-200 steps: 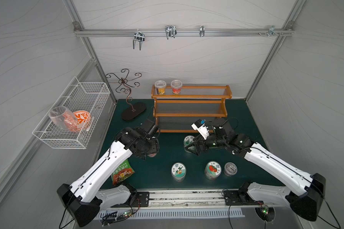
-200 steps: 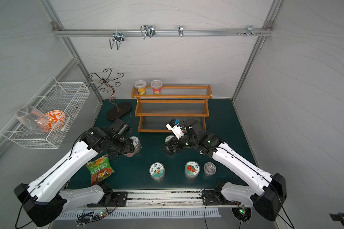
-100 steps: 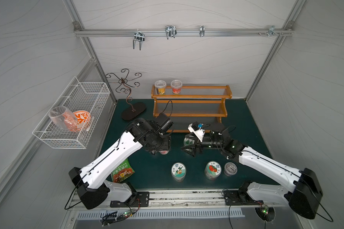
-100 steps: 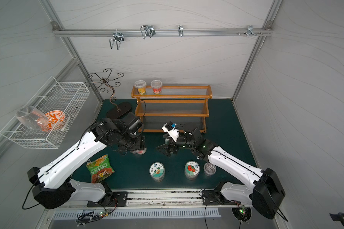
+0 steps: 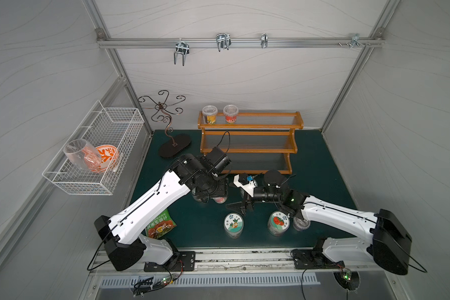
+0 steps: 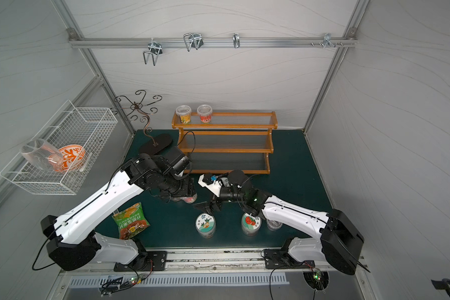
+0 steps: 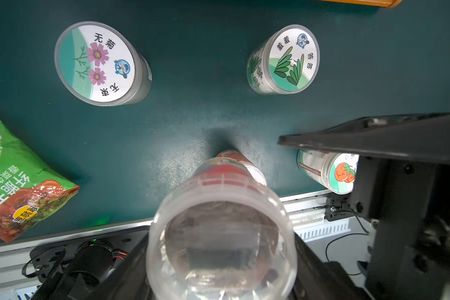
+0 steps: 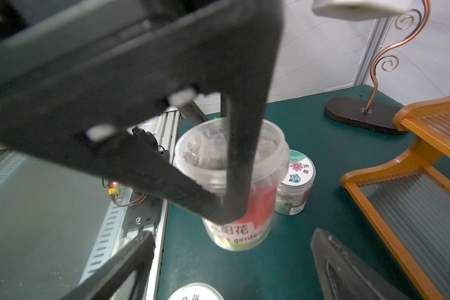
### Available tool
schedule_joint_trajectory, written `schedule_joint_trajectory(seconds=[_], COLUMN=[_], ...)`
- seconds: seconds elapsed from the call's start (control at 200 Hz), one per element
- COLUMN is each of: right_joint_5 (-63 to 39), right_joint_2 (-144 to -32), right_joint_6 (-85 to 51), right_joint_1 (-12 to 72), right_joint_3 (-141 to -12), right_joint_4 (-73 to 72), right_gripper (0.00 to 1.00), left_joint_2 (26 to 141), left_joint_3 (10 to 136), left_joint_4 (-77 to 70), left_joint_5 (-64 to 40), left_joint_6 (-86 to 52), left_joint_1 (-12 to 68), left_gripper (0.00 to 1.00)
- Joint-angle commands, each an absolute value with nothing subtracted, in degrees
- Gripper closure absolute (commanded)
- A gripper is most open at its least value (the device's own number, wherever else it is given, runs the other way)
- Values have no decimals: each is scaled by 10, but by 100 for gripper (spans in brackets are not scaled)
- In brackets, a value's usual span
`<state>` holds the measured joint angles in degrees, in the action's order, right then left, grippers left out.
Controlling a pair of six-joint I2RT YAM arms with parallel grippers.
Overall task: Place the seed container on the shelf
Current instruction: Pick up the seed jar at the center of the board.
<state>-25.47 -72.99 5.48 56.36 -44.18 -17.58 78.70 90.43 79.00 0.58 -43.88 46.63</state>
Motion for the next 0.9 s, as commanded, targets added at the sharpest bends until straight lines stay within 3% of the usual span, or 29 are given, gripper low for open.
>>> schedule_joint_trajectory(seconds=[0.0,0.44,0.895], right_joint_5=[-244,-182,-178], right_joint_2=[-744,-763,-772], right_joint_6=[56,65,65], right_joint_1=[575,596,597], right_joint_3=[-468,-470,-475], right_joint_4=[-204,-231,-234], right_gripper=[1,1,9], left_joint_2=[786,780,788], left_joint_3=[922,914,921], left_joint_4=[768,753,752], left_joint_5=[2,-3,-12], left_joint_6=[-447,-448,-446], left_joint_1=[470,472,472], left_gripper=[35,35,35])
